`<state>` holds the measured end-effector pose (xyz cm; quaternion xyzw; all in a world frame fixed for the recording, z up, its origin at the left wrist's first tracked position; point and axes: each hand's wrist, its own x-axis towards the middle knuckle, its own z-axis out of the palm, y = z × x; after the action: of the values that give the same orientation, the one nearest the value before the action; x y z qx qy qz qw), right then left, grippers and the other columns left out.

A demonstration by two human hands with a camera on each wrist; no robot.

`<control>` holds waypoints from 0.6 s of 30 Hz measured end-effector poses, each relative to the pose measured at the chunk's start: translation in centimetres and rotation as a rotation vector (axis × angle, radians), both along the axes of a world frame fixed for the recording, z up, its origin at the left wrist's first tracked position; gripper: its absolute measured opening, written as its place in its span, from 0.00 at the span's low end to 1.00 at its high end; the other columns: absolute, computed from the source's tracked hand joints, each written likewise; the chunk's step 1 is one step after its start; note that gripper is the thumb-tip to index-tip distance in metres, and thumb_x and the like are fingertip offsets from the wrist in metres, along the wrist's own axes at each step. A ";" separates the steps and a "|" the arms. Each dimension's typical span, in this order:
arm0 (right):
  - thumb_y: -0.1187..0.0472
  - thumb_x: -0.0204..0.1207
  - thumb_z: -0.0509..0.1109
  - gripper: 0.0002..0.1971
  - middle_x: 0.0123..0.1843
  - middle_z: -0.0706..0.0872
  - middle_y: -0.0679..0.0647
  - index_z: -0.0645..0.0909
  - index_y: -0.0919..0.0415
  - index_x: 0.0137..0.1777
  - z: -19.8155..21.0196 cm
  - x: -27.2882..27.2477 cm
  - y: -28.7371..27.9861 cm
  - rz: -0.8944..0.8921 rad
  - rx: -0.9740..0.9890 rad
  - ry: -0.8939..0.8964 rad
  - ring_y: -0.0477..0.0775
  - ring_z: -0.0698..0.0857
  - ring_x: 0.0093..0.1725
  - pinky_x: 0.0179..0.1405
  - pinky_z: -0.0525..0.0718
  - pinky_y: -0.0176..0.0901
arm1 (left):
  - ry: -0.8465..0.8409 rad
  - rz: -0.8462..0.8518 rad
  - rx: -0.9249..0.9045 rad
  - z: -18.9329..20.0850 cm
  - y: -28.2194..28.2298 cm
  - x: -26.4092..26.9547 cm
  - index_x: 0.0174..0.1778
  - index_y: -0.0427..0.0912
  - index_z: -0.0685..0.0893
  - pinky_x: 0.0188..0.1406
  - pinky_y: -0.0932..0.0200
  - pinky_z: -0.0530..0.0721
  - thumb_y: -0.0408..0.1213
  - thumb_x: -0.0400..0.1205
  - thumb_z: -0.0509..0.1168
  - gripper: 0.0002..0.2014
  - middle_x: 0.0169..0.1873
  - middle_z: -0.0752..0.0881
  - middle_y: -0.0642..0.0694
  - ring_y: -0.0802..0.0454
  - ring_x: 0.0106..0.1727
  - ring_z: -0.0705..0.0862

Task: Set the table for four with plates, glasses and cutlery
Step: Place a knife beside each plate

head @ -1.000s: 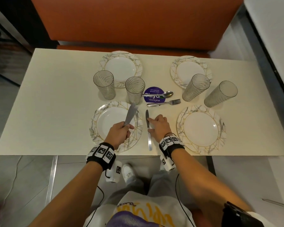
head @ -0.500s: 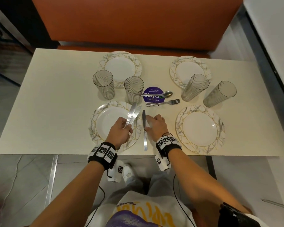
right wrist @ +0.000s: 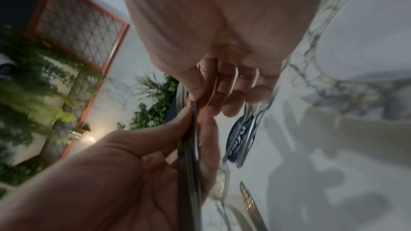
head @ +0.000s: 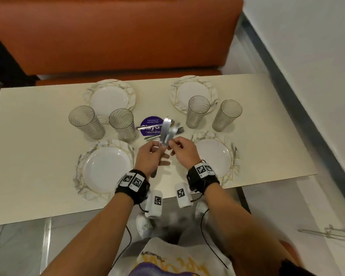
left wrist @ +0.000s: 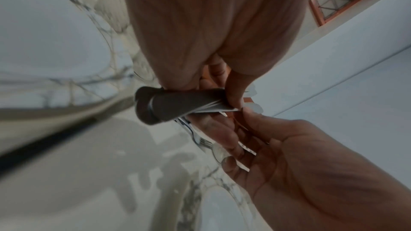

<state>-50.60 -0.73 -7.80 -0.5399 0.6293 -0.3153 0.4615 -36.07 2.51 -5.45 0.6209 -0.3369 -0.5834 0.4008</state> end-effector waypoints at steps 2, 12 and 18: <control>0.57 0.81 0.70 0.06 0.41 0.92 0.51 0.87 0.56 0.46 0.1 -2.9 -0.5 -0.050 -0.016 -0.014 0.52 0.91 0.38 0.45 0.87 0.48 | 0.054 -0.008 0.008 0.1 -0.8 -2.8 0.57 0.30 0.85 0.46 0.42 0.95 0.31 0.88 0.68 0.07 0.49 0.92 0.30 0.38 0.49 0.94; 0.62 0.86 0.65 0.08 0.36 0.90 0.53 0.82 0.66 0.50 -0.2 -23.4 -1.9 -0.391 -0.001 -0.033 0.49 0.87 0.32 0.33 0.86 0.42 | -0.030 -0.124 0.079 -0.7 -2.4 -18.0 0.51 0.30 0.85 0.17 0.65 0.76 0.33 0.88 0.69 0.08 0.31 0.83 0.37 0.52 0.24 0.79; 0.59 0.86 0.65 0.06 0.46 0.91 0.54 0.82 0.58 0.51 -4.4 -31.0 -3.7 -0.351 0.124 0.181 0.53 0.90 0.43 0.44 0.89 0.48 | -0.021 -0.031 0.240 -2.8 -3.0 -21.5 0.47 0.40 0.92 0.31 0.58 0.67 0.36 0.86 0.67 0.08 0.31 0.84 0.43 0.47 0.28 0.75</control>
<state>-81.62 -4.43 -12.23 -0.4186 0.7708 -0.3020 0.3734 -57.58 -0.54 -8.25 0.6652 -0.2784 -0.6191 0.3109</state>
